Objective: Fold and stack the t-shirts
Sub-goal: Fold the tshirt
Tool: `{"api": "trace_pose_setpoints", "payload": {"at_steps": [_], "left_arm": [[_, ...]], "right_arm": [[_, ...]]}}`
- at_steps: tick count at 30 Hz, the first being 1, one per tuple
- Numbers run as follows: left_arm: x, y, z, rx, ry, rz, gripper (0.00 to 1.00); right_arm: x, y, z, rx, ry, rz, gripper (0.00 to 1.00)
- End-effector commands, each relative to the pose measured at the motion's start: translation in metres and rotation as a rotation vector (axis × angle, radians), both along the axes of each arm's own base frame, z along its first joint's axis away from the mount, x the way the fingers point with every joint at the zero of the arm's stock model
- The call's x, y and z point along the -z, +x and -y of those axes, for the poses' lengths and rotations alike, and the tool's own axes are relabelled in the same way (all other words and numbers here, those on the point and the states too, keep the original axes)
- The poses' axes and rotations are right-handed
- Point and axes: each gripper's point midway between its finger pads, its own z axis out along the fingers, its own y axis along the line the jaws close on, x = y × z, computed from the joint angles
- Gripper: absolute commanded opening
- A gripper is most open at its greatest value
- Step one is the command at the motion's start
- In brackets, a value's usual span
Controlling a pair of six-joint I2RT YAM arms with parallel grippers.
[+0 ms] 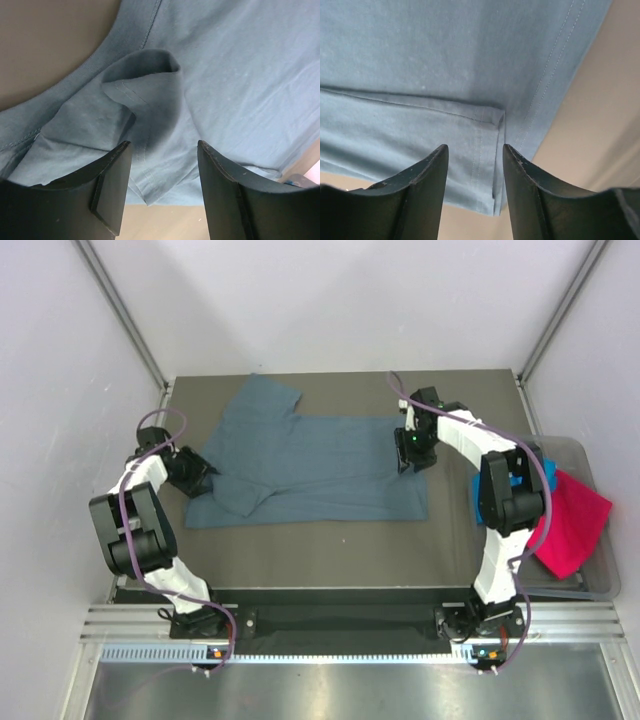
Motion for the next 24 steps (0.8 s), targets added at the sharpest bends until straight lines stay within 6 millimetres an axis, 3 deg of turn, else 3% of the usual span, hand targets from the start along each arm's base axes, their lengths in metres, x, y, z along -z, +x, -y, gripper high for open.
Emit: {"api": "trace_pose_setpoints", "payload": {"at_steps": [1, 6, 13, 19, 24], "left_arm": [[0.001, 0.009, 0.005, 0.011, -0.009, 0.039, 0.59], [0.006, 0.01, 0.007, 0.013, -0.017, 0.029, 0.54], [0.017, 0.005, 0.003, 0.01, -0.004, -0.019, 0.51], [0.021, 0.008, 0.004, 0.01, -0.015, -0.021, 0.28], [0.017, 0.01, 0.001, 0.004, 0.002, -0.013, 0.24]], "right_arm": [[-0.007, 0.015, -0.006, -0.018, 0.001, 0.042, 0.46], [-0.001, 0.017, -0.006, -0.03, -0.011, 0.029, 0.37], [0.006, 0.018, -0.007, -0.044, -0.027, 0.012, 0.37], [0.011, 0.019, -0.008, -0.06, -0.037, -0.004, 0.33], [0.013, 0.022, -0.002, -0.045, -0.073, -0.002, 0.32]]}}
